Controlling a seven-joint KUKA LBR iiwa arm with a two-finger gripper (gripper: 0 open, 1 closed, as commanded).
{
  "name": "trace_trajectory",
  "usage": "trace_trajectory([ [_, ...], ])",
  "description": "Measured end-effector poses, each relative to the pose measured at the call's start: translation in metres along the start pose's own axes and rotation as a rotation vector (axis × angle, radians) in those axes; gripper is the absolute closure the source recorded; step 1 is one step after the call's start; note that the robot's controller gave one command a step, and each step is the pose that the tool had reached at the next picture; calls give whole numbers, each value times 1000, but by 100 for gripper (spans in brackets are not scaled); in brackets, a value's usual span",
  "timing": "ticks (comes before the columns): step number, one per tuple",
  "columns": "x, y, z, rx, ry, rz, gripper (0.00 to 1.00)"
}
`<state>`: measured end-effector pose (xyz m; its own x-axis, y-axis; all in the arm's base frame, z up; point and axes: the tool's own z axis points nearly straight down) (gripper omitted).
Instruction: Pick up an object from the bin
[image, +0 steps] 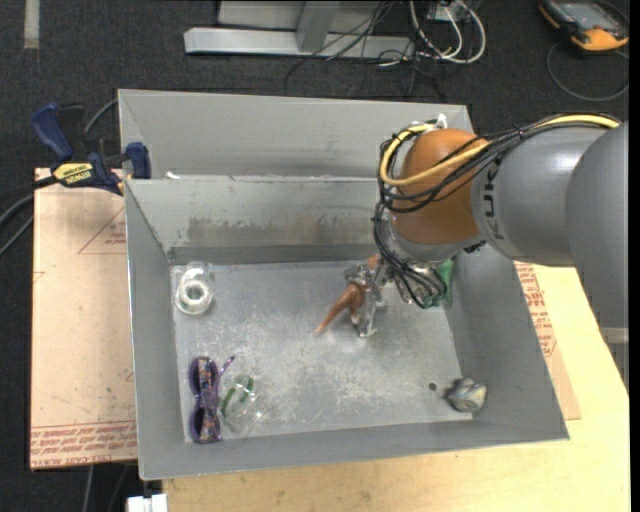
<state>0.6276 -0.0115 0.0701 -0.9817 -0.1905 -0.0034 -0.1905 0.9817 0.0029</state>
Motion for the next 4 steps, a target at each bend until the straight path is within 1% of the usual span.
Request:
trace_trajectory([
  [2, 1, 0, -2, -1, 3, 1, 100],
  [3, 2, 1, -14, -2, 6, 1, 100],
  [4, 0, 1, -33, -1, 1, 1, 100],
])
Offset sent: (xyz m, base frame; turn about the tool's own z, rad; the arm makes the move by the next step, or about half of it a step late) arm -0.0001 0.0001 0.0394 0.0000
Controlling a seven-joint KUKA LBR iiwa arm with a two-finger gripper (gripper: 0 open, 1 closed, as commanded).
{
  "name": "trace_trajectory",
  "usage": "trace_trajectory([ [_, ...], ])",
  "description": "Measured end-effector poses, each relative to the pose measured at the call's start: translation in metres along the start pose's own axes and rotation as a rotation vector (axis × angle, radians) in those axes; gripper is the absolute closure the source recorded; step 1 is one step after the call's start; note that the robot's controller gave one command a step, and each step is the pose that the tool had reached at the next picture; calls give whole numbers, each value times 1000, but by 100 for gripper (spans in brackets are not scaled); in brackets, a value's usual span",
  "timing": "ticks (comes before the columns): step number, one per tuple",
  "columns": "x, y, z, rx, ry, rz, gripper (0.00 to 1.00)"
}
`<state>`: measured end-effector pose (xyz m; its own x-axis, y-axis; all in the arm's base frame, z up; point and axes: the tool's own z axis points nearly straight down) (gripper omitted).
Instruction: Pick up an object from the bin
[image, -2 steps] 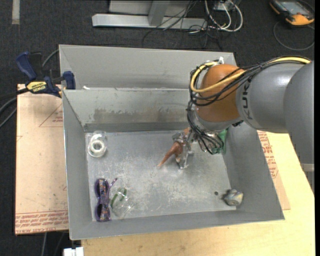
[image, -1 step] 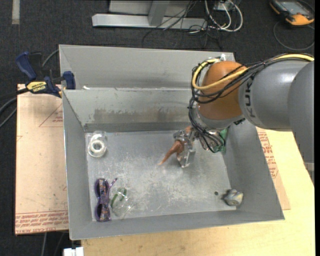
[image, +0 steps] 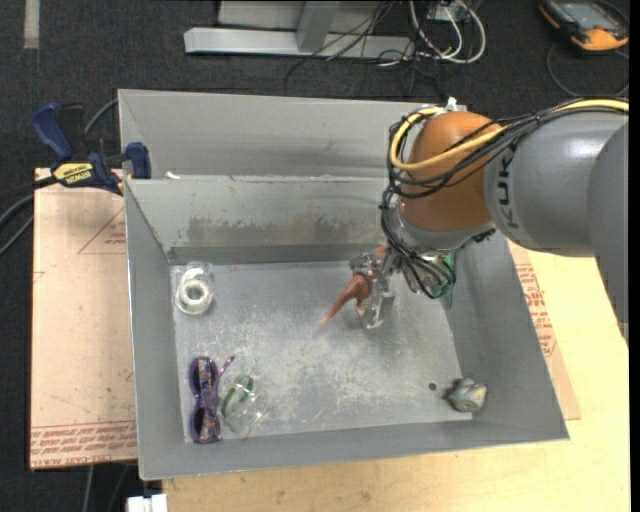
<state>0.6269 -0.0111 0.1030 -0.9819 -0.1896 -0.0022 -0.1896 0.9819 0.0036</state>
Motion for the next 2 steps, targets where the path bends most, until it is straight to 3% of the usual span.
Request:
trace_trajectory([
  [2, -1, 0, -19, 1, -5, 0, 100],
])
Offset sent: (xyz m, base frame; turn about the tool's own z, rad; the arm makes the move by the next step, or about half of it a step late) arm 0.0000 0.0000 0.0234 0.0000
